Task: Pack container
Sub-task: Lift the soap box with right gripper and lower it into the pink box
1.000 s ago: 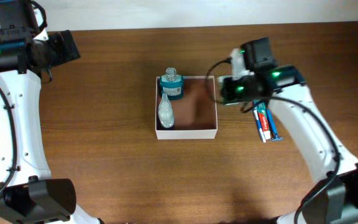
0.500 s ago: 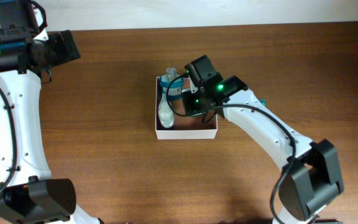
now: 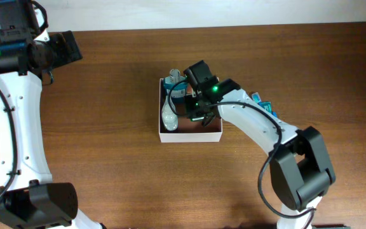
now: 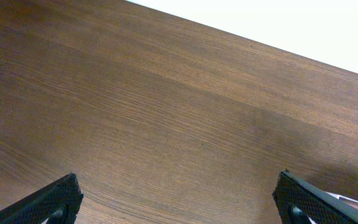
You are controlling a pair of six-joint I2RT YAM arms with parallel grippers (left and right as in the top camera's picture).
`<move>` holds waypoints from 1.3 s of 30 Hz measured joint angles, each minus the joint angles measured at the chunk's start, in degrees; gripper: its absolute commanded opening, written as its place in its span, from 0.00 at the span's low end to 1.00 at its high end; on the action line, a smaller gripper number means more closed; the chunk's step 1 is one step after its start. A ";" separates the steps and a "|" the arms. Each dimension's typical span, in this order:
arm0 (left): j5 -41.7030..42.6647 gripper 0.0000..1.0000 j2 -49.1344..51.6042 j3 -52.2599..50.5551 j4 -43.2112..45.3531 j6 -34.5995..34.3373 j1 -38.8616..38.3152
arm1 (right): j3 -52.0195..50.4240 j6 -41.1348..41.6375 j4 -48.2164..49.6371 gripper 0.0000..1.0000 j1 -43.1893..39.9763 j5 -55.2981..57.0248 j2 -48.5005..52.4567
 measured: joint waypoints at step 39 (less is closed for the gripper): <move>0.00 1.00 0.00 0.00 0.00 0.00 0.00 | 0.00 2.73 -0.39 0.40 -2.60 4.72 2.01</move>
